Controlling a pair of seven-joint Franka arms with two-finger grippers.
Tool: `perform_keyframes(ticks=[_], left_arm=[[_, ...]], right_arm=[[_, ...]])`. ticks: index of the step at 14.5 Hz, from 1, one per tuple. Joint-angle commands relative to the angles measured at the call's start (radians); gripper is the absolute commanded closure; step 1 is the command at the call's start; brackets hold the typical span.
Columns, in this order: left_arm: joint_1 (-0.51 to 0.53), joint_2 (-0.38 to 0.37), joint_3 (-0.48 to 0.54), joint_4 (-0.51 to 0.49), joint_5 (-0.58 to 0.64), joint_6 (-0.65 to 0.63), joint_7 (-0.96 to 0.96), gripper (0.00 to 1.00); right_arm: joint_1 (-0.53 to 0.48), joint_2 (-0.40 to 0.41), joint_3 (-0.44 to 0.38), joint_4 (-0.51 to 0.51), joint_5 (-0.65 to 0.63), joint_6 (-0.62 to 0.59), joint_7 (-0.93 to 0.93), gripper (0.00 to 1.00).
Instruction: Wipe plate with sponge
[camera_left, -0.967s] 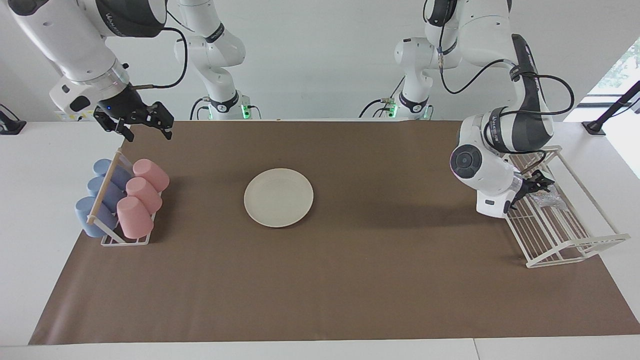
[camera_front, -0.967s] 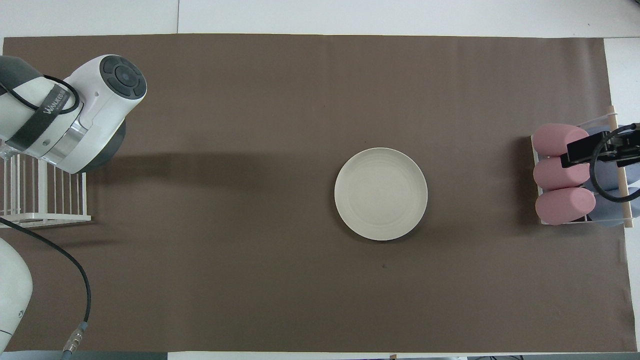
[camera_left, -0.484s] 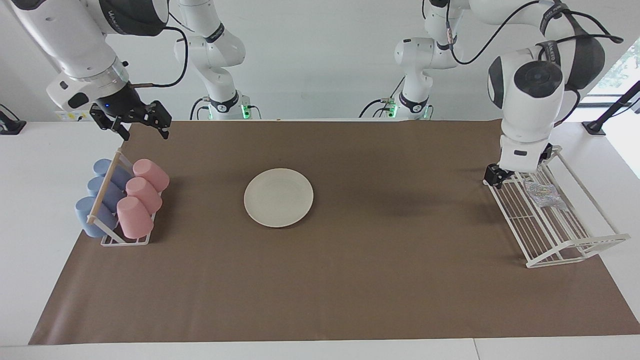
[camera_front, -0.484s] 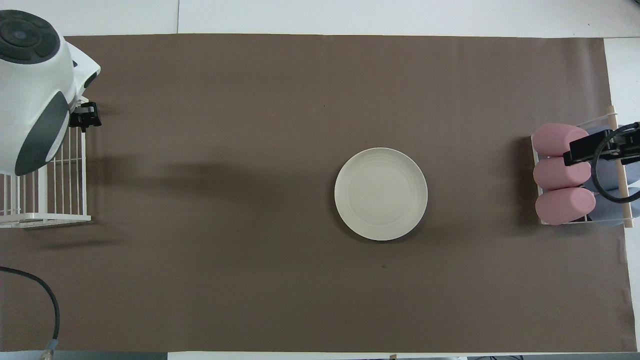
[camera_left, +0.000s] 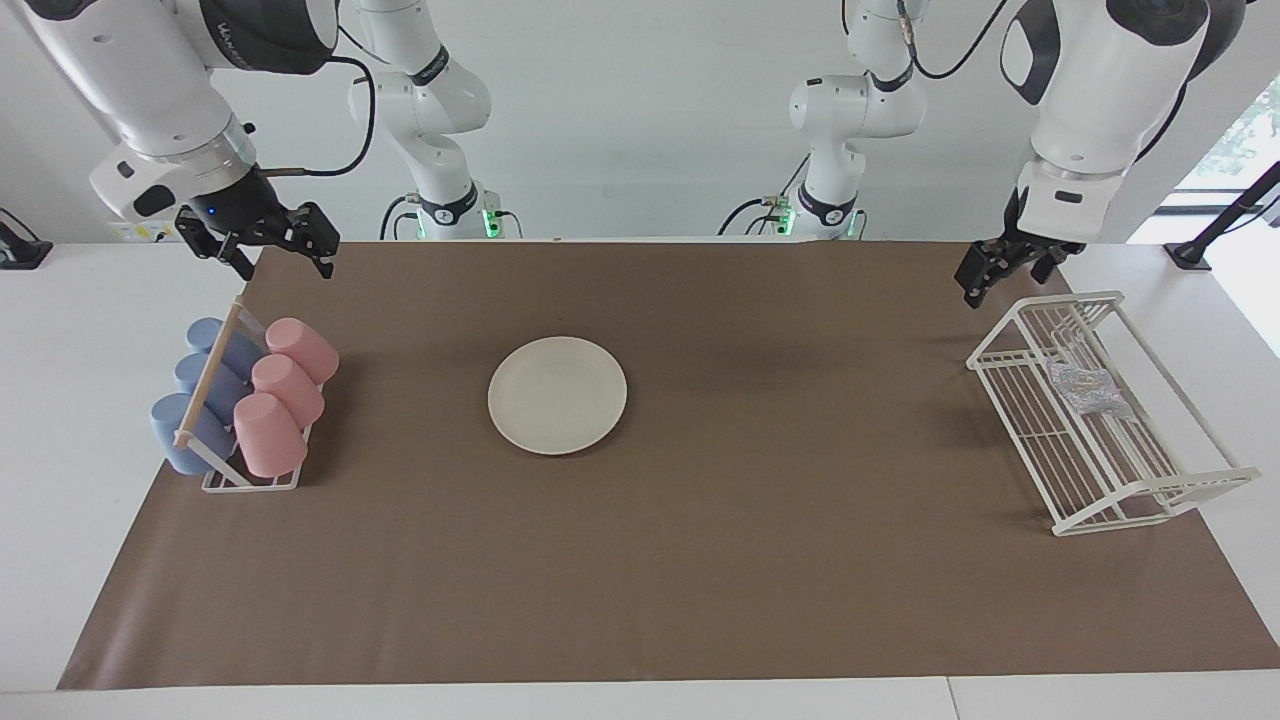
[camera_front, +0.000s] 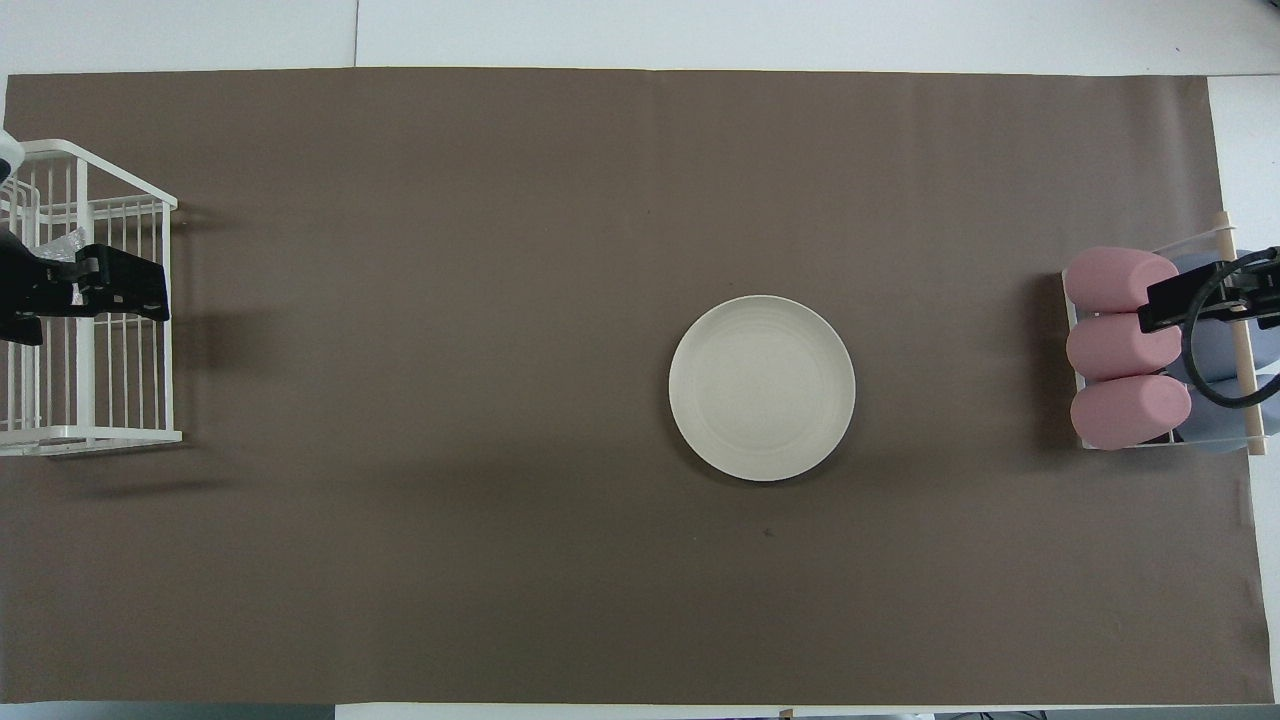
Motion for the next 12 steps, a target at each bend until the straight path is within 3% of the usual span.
perform_keyframes(ticks=[1,5,12], left_arm=[[0.047,-0.039,-0.003,-0.023,-0.081,-0.045,0.140,0.00],[0.040,-0.045,-0.006,-0.090,-0.086,0.035,0.136,0.00],[0.052,-0.015,-0.018,-0.044,-0.091,-0.048,0.133,0.00]], right_arm=[[-0.002,-0.003,0.005,0.003,-0.023,0.000,-0.023,0.00],[-0.002,-0.003,0.005,0.003,-0.023,0.001,-0.021,0.00],[-0.004,-0.003,0.005,0.003,-0.023,-0.007,-0.023,0.00]])
